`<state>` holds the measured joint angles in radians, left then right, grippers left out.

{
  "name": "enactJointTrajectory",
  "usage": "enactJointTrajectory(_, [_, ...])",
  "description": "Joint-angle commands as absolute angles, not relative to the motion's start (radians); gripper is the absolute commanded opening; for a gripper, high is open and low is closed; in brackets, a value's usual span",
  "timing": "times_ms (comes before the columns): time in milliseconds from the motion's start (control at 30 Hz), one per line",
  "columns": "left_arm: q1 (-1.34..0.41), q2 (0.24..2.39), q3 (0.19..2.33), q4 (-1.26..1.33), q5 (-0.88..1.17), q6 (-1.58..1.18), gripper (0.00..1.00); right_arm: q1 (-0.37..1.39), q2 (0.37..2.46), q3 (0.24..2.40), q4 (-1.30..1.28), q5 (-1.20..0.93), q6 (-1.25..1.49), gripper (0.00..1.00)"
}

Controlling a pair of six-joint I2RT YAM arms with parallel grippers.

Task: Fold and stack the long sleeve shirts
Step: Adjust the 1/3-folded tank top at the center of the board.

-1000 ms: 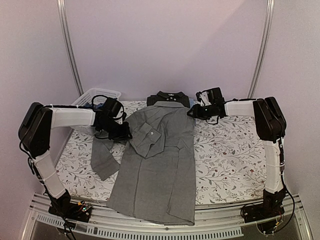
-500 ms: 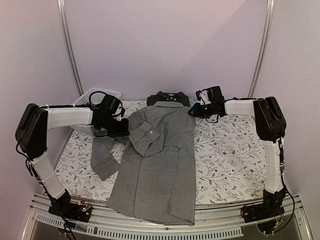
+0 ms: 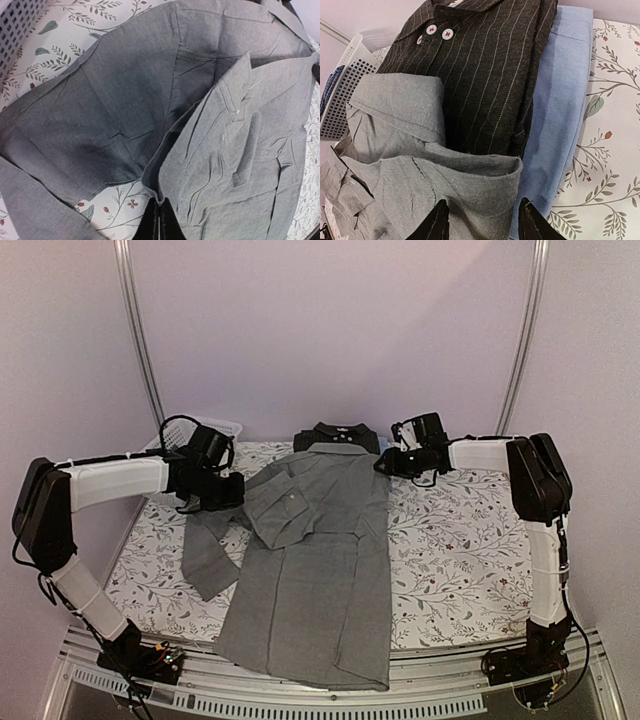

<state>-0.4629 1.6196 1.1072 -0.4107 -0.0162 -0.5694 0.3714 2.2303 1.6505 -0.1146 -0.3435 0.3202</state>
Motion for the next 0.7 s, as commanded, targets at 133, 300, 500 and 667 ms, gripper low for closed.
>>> enactJointTrajectory(133, [-0.413, 1.586, 1.155, -0.458, -0.085, -0.558, 0.00, 0.380, 2.136, 1.673, -0.163, -0.309, 0.308, 0.46])
enactJointTrajectory(300, [-0.380, 1.572, 1.185, -0.479, -0.088, -0.543, 0.00, 0.392, 2.110, 1.651, -0.165, -0.294, 0.305, 0.46])
enactJointTrajectory(500, [-0.332, 1.568, 1.216, -0.504, -0.080, -0.518, 0.00, 0.414, 2.084, 1.620, -0.160, -0.291, 0.314, 0.46])
enactJointTrajectory(667, [-0.311, 1.575, 1.238, -0.511, -0.050, -0.500, 0.00, 0.438, 2.069, 1.591, -0.142, -0.293, 0.321, 0.45])
